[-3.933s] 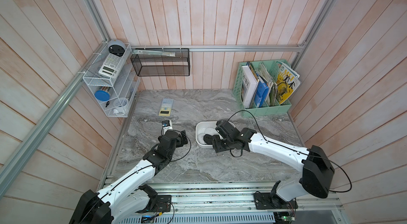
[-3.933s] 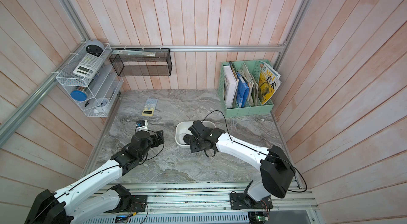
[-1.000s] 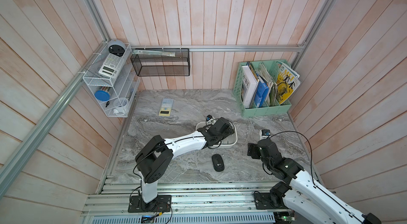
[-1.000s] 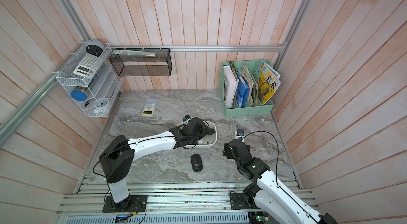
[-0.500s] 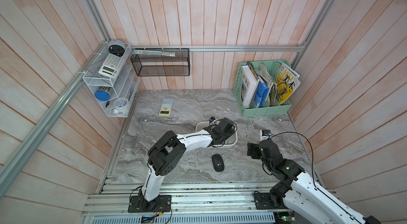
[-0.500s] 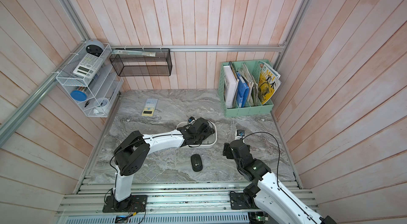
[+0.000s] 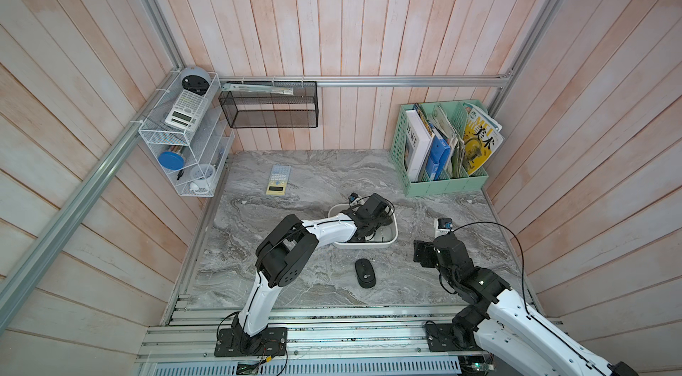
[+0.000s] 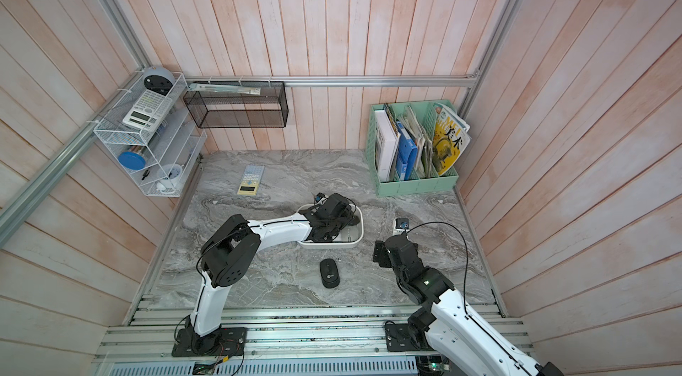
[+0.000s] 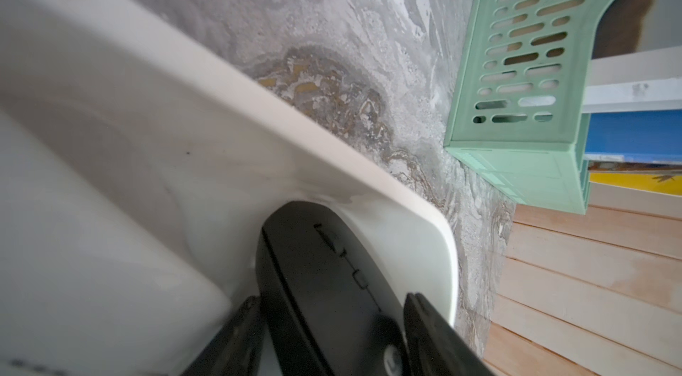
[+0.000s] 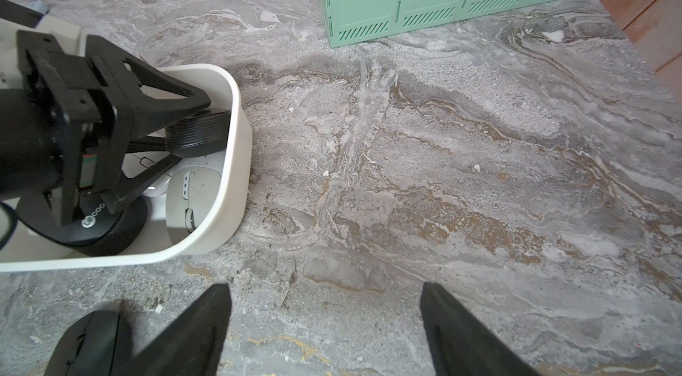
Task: Take out the mouse from the storage box
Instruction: Pick up the mouse from the storage box.
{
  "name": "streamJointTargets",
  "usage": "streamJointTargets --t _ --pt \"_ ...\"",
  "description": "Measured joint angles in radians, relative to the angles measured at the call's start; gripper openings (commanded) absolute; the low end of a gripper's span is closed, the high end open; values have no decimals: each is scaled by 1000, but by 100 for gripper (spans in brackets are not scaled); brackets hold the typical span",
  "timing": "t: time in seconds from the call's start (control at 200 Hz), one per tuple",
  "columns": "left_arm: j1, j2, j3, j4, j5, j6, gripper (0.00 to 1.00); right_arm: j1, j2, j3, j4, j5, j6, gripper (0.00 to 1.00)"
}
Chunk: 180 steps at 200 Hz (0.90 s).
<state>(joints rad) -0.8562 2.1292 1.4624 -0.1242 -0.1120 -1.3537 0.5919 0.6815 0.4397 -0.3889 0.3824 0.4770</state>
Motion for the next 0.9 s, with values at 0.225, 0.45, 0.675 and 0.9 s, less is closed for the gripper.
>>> streamJointTargets --t 0.225,0.45,0.675,0.9 --pt "0 31 43 -3 3 6 50 0 0 0 0 -3 0 87" --pt "-2 41 60 5 19 11 38 0 0 0 0 -6 0 87" --pt "-4 40 60 6 27 26 30 0 0 0 0 -7 0 87" --pt "-6 24 39 27 33 63 27 0 0 -2 0 -7 -1 87"
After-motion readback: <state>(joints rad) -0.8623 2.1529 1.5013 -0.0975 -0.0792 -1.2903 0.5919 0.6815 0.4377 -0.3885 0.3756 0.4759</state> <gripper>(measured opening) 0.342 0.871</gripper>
